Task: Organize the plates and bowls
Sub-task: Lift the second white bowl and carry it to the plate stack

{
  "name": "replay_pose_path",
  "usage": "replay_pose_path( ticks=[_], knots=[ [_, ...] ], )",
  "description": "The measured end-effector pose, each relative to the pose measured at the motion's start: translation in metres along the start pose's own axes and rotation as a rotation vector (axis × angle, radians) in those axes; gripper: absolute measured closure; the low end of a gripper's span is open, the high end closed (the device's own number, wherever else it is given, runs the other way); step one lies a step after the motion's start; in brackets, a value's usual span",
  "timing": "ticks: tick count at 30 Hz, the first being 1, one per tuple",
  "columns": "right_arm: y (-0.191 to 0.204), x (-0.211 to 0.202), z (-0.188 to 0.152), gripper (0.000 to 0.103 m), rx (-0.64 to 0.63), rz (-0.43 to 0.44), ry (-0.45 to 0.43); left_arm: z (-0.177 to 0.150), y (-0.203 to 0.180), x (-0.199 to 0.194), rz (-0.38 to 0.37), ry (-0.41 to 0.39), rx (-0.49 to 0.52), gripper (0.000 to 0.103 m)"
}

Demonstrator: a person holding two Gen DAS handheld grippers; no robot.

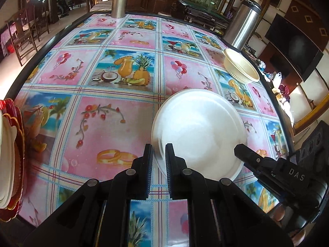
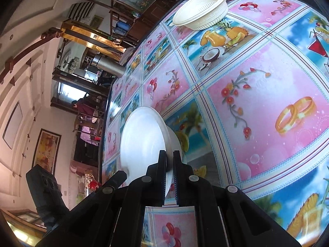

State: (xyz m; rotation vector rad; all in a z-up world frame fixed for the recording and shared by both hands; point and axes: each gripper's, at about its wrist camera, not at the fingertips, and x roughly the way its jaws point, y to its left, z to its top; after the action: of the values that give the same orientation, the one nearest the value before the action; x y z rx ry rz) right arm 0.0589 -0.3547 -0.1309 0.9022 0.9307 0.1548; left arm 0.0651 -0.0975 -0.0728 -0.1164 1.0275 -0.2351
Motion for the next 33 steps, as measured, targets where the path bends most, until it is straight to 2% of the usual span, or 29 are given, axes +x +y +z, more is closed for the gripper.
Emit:
replay_pose_path(
  ticks=[9, 33],
  knots=[
    [0.017, 0.005, -0.027, 0.096, -0.064, -0.012, 0.030, -0.025, 0.016, -0.022, 0.058, -0.062, 0.039, 0.093],
    [0.055, 0.033, -0.073, 0.096, -0.150, -0.025, 0.101, -0.059, 0.075, -0.054, 0.080, -0.117, -0.007, 0.093]
  ],
)
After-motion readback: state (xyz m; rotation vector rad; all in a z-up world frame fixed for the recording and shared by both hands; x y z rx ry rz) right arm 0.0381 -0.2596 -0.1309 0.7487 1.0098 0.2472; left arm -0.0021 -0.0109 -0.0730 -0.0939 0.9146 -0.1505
